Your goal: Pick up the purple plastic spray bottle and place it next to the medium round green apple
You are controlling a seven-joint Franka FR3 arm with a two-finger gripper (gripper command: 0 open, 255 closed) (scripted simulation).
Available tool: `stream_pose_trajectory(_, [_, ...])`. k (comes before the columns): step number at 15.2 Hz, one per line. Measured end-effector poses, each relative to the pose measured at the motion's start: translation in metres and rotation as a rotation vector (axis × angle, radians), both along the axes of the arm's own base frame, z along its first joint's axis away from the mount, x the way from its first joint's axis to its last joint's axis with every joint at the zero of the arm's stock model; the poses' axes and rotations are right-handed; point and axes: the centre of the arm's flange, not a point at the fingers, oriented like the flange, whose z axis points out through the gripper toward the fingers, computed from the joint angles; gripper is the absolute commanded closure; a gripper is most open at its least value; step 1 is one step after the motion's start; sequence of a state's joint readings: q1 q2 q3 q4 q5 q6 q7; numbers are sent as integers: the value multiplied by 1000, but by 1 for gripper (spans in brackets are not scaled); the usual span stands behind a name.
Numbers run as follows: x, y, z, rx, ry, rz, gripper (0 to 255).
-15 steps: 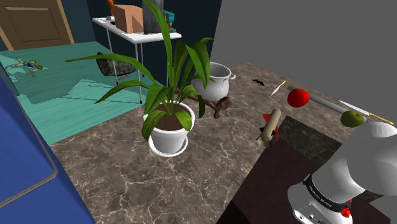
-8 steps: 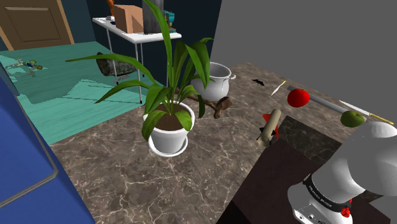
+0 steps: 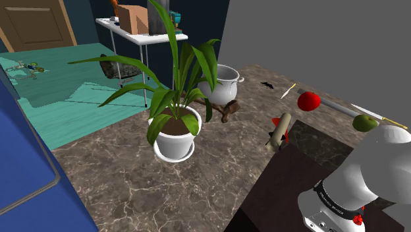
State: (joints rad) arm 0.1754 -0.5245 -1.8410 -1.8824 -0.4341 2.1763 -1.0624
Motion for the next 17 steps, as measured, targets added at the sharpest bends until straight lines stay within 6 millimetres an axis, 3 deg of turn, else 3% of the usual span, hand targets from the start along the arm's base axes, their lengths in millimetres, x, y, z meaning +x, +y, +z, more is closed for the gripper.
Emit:
stream_pose_trajectory(9, [5, -1, -45, -11, 1, 4, 255])
stream_pose_trajectory(16, [4, -1, -50, -13, 1, 5, 255])
stream_pose_trajectory(17, [4, -1, -49, -12, 1, 5, 0])
